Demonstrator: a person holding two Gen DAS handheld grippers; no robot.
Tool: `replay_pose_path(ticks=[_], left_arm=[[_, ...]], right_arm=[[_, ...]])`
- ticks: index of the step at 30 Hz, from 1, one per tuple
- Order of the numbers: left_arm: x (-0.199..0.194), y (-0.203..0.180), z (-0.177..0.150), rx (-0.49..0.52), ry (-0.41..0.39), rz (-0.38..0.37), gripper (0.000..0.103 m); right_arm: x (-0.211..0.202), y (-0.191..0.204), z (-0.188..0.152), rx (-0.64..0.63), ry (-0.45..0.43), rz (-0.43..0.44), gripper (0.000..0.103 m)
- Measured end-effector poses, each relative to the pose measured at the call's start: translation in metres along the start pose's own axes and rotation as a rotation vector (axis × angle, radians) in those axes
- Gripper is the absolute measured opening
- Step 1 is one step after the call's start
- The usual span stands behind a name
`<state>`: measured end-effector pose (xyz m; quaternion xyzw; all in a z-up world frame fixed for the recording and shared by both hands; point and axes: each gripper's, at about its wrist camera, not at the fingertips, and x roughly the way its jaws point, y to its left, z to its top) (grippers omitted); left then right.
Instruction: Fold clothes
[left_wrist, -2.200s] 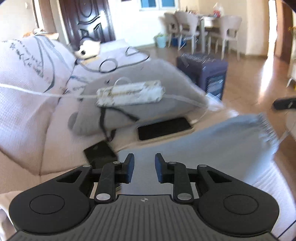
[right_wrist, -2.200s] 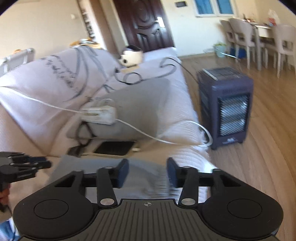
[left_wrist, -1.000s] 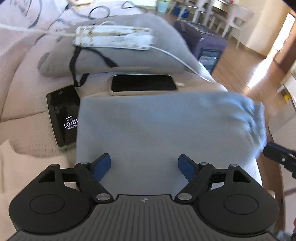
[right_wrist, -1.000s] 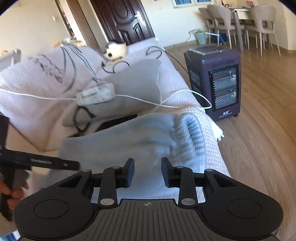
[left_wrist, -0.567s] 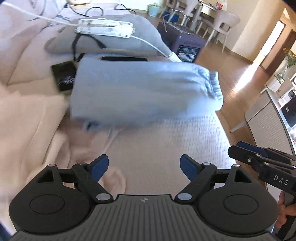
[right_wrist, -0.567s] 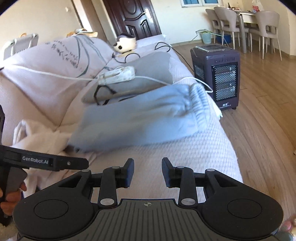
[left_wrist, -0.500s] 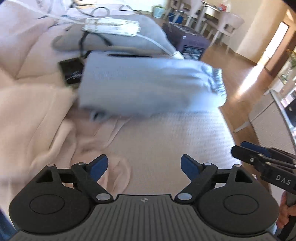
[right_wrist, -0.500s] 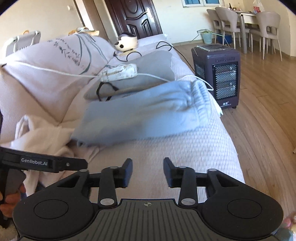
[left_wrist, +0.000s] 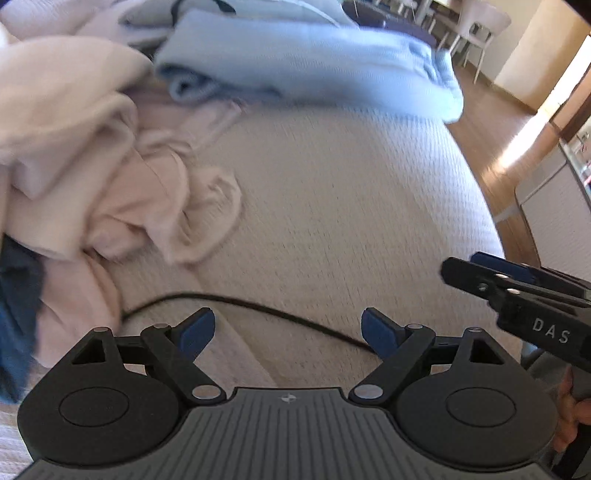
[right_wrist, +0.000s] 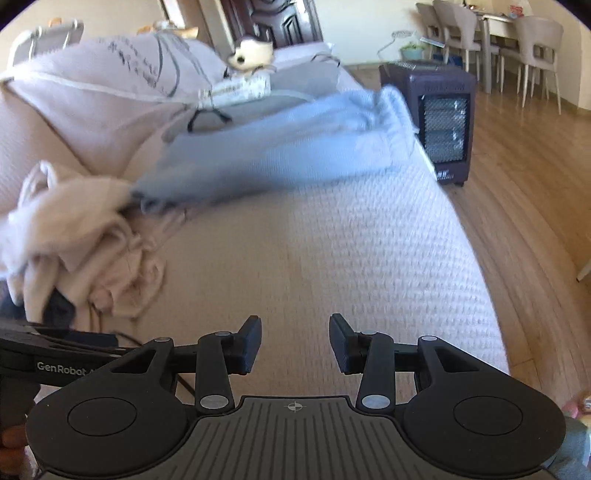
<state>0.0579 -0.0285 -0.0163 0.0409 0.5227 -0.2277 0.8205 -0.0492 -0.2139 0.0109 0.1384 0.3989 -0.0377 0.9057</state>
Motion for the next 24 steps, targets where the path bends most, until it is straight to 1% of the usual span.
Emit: replay_pose_path(ticks=[3, 5, 6, 11, 13, 19, 24], left_arm=[[0.012, -0.004, -0.004, 0.017, 0.021, 0.008, 0.094], [0.016, -0.005, -0.005, 0.023, 0.024, 0.01, 0.101], [0.018, -0.005, -0.005, 0.026, 0.026, 0.011, 0.103], [0.027, -0.007, -0.008, 0.039, 0.033, 0.016, 0.103], [0.03, -0.008, -0.008, 0.045, 0.036, 0.018, 0.103], [0.033, -0.009, -0.01, 0.058, 0.038, 0.026, 0.103], [0.033, -0.008, -0.008, 0.059, 0.036, 0.023, 0.103]], right_arm=[[0.01, -0.001, -0.002, 0.0, 0.043, 0.008, 0.041], [0.013, -0.003, -0.003, 0.004, 0.058, 0.002, 0.041], [0.014, -0.004, -0.003, 0.008, 0.061, 0.005, 0.041], [0.017, -0.005, -0.002, 0.007, 0.076, 0.013, 0.047], [0.018, -0.004, -0.002, 0.001, 0.079, 0.016, 0.051], [0.019, -0.003, -0.002, -0.002, 0.084, 0.024, 0.055], [0.019, -0.004, -0.002, 0.0, 0.084, 0.03, 0.056]])
